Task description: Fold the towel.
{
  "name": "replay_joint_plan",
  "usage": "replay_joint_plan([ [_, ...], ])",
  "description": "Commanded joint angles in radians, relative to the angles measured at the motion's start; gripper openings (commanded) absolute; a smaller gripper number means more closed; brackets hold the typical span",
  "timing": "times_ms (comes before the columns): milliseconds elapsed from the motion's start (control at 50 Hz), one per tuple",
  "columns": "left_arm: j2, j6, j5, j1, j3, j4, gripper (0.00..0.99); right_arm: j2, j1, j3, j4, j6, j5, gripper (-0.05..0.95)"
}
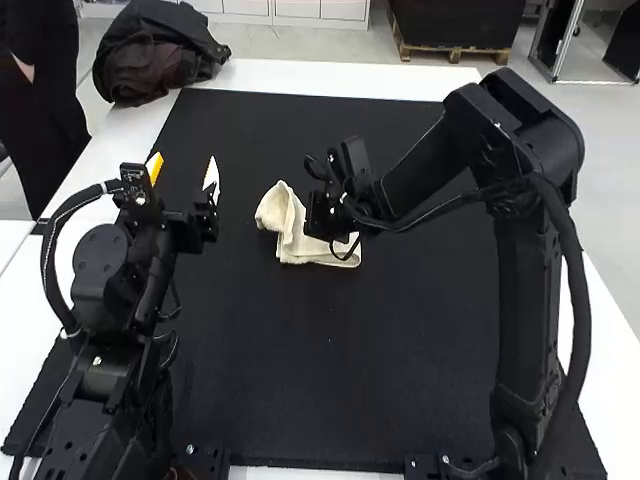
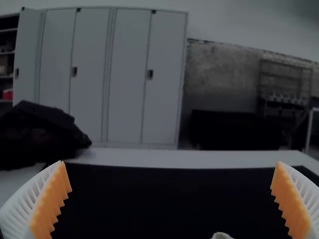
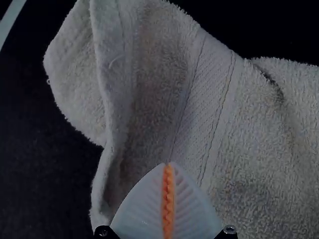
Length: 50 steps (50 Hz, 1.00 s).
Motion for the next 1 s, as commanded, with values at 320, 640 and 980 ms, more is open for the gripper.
replay_joint_plan([
  [320,-0.01,0.0,0.012,-0.007,0.017,0.004,0.944,0.029,0.043,0.011,0.019,-0.001,0.008,0.0],
  [640,-0.01,0.0,0.011,-0.009,0.017,0.004,0.944,0.066,0.072,0.041,0.018,-0.002,0.008,0.0],
  [980,-0.01,0.0,0.011,-0.009,0.017,0.004,0.944,0.066,0.095,0.091,0.013,-0.002,0.016,0.0],
])
